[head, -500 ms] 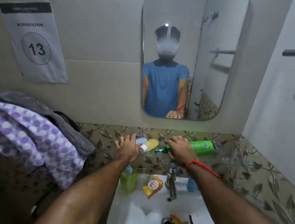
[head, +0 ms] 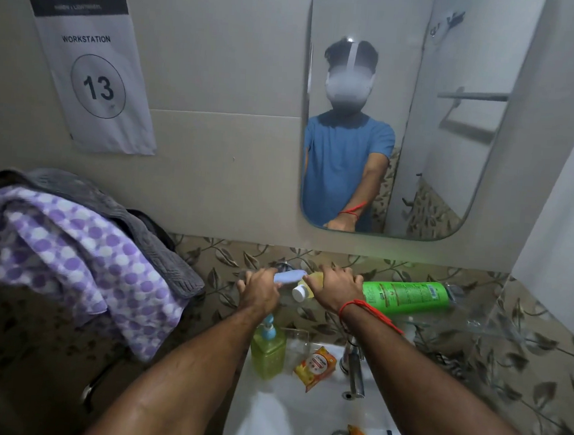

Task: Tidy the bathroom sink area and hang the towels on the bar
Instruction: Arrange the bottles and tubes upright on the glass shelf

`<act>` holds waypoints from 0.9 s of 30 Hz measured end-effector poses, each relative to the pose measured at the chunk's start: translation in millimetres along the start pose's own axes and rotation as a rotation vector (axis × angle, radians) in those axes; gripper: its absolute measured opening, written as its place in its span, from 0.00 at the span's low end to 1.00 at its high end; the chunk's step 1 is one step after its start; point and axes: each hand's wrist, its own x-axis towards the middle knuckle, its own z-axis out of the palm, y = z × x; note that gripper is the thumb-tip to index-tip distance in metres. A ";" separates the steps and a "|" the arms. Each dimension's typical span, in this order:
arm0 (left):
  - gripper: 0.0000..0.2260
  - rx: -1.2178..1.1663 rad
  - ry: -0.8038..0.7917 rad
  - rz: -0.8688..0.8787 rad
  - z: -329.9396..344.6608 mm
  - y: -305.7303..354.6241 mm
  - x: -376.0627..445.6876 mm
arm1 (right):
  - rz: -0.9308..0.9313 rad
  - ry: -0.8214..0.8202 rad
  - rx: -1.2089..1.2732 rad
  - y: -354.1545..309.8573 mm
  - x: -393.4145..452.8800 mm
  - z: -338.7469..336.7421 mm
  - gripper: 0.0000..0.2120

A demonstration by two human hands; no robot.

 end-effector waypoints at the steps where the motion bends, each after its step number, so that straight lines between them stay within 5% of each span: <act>1: 0.14 -0.084 0.008 -0.045 0.1 -1.1 2.0 | 0.020 -0.017 0.009 -1.0 2.7 0.9 0.30; 5: 0.13 -0.768 0.031 -0.257 -9.6 1.8 9.0 | 0.085 -0.094 0.039 -3.8 10.6 0.1 0.33; 9: 0.23 -1.342 -0.189 -0.284 -25.5 -1.4 8.5 | 0.121 -0.175 0.123 -6.5 17.9 0.6 0.34; 14: 0.17 -1.233 -0.205 -0.251 -39.8 -11.1 9.9 | 0.154 -0.170 0.364 -14.0 21.9 -5.4 0.38; 20: 0.18 -0.624 0.024 -0.099 -38.7 -26.6 11.5 | 0.038 0.040 0.591 -30.8 14.4 -5.8 0.38; 27: 0.15 -0.579 0.078 -0.070 -19.9 -25.8 9.8 | -0.034 0.162 0.605 -41.3 11.7 -0.9 0.32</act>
